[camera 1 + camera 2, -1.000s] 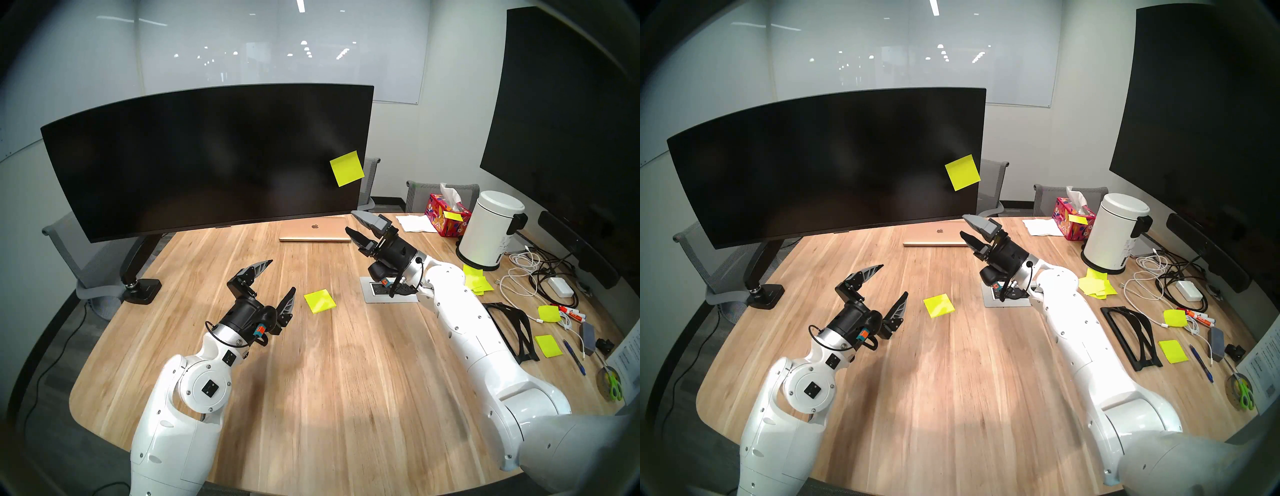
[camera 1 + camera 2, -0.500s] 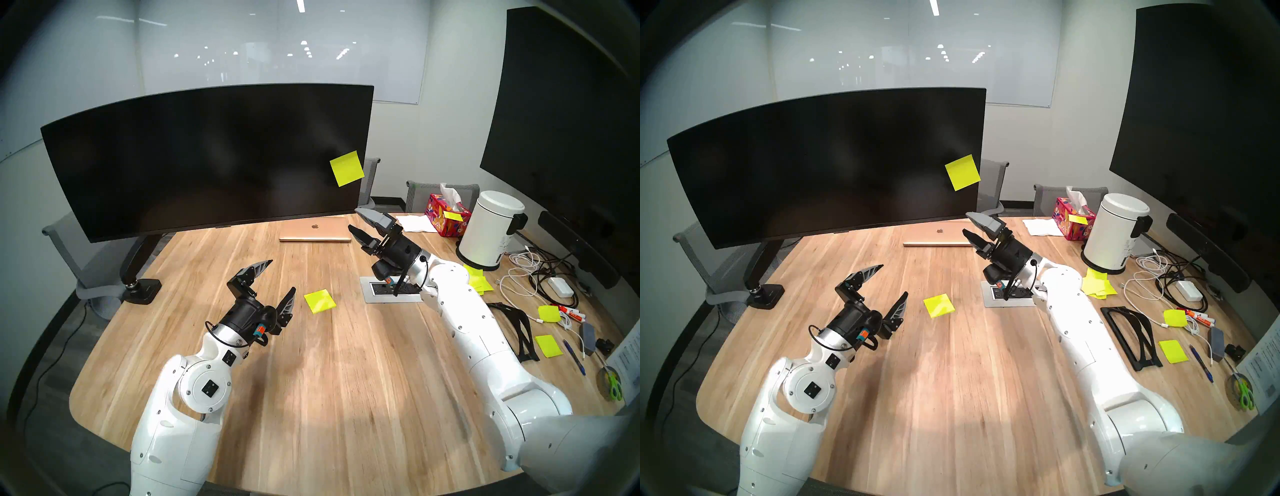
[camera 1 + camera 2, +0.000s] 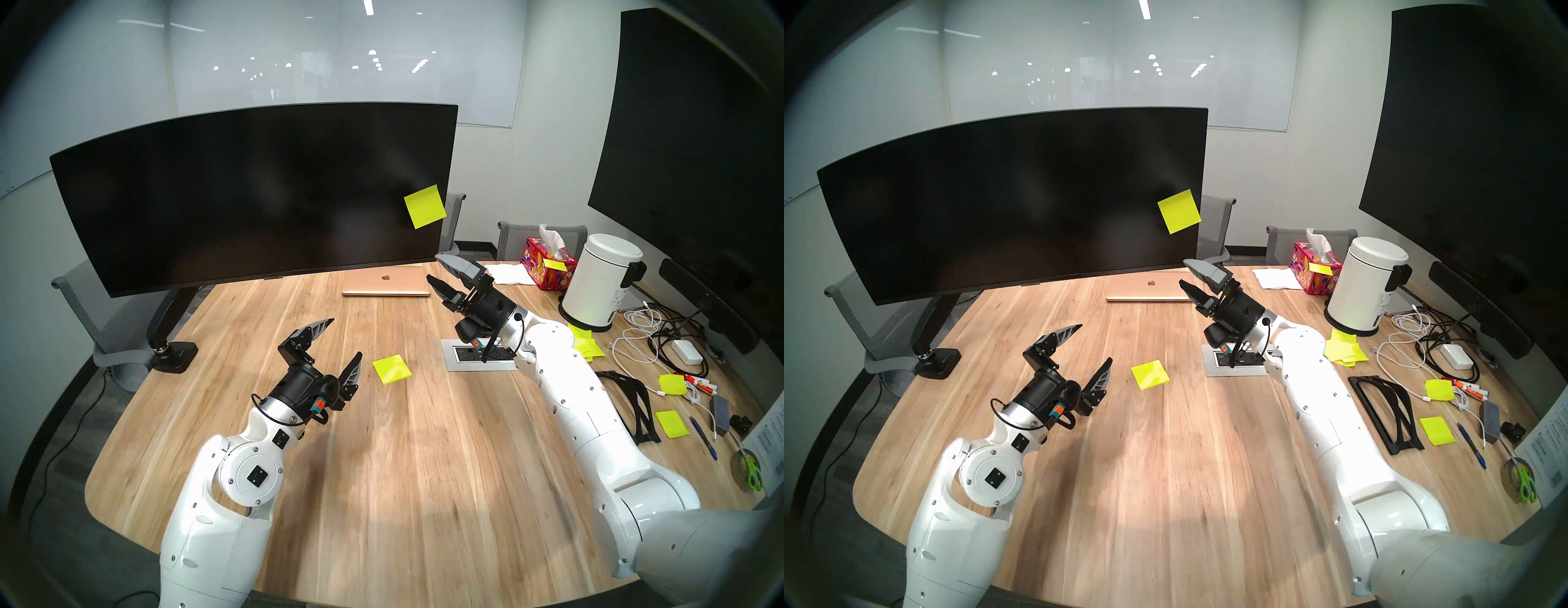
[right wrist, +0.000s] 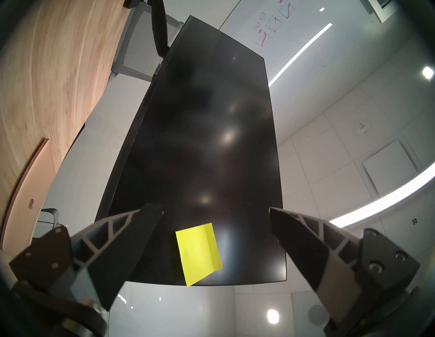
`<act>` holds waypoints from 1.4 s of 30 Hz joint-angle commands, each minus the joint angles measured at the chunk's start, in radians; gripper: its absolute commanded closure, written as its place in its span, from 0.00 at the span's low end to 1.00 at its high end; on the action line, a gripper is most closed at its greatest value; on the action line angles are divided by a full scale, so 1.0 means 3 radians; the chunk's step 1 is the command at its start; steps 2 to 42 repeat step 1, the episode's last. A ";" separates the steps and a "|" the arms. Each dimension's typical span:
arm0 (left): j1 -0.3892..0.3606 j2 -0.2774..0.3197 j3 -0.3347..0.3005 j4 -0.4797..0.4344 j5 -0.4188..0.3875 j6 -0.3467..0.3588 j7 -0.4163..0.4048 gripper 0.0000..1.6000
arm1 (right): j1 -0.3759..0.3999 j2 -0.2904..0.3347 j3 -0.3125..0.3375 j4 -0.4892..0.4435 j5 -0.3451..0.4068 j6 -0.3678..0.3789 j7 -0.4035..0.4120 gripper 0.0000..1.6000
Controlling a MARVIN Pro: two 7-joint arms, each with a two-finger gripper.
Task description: Peel one sticky note off the pad and stick it onto the monitor, then press it flat
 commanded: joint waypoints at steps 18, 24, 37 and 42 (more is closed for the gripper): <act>0.0001 -0.0001 -0.0006 -0.0082 0.0005 -0.0004 0.0015 0.00 | 0.0040 -0.0010 0.0016 -0.0071 0.0016 0.0006 -0.0026 0.00; 0.0001 -0.0001 -0.0006 -0.0082 0.0005 -0.0004 0.0015 0.00 | 0.0040 -0.0010 0.0016 -0.0071 0.0016 0.0006 -0.0026 0.00; 0.0001 -0.0001 -0.0006 -0.0082 0.0005 -0.0004 0.0015 0.00 | 0.0040 -0.0010 0.0016 -0.0071 0.0016 0.0006 -0.0026 0.00; 0.0001 -0.0001 -0.0006 -0.0082 0.0005 -0.0004 0.0015 0.00 | 0.0040 -0.0010 0.0016 -0.0071 0.0016 0.0006 -0.0026 0.00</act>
